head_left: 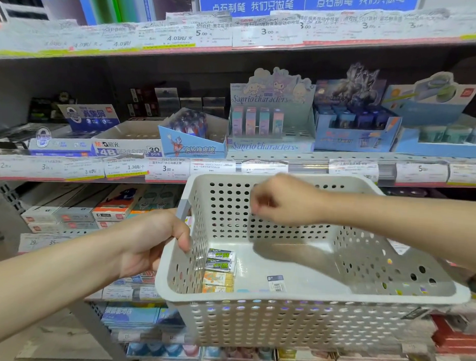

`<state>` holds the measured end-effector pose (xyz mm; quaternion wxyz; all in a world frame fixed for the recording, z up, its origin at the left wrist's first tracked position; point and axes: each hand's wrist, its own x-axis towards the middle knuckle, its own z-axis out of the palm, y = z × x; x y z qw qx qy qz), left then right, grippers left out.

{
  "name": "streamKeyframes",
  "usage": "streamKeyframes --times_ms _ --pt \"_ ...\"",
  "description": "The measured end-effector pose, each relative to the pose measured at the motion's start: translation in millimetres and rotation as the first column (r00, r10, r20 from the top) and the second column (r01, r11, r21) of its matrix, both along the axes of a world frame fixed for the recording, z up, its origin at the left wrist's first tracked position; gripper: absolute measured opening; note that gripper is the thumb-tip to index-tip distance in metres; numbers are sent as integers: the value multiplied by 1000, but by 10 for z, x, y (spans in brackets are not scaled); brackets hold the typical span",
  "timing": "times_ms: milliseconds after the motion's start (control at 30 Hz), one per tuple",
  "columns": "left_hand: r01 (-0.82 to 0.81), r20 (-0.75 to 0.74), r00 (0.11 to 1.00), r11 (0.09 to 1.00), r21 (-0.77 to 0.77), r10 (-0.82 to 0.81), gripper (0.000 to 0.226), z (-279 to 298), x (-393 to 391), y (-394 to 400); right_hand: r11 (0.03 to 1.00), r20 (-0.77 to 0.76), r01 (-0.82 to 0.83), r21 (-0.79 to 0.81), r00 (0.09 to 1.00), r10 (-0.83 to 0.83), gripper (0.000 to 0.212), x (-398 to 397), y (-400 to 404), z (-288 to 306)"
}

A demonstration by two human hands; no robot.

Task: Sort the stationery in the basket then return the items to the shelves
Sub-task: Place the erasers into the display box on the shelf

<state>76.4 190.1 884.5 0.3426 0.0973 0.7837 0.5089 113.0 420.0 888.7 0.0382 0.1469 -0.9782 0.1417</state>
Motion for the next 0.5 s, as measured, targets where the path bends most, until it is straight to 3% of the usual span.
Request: streamKeyframes --times_ms 100,200,267,333,433,500 --pt "-18 25 1000 1000 2 18 54 -53 -35 -28 986 376 -83 146 926 22 25 57 -188 -284" --pt "-53 35 998 998 29 52 57 -71 -27 -32 955 608 -181 233 794 2 28 86 -294 -575" --pt "-53 40 998 998 39 52 72 -82 -31 -28 937 659 -220 272 752 -15 16 83 -343 -718" --pt "-50 46 998 998 39 49 86 -99 -37 -28 924 668 -238 299 744 -24 25 76 -389 -802" --pt "-50 46 998 998 40 48 82 -97 -41 -25 909 660 -251 333 751 -34 13 59 -420 -854" --pt "-61 46 997 997 47 59 79 -102 -45 -24 906 674 -245 346 736 -58 20 67 -435 -829"
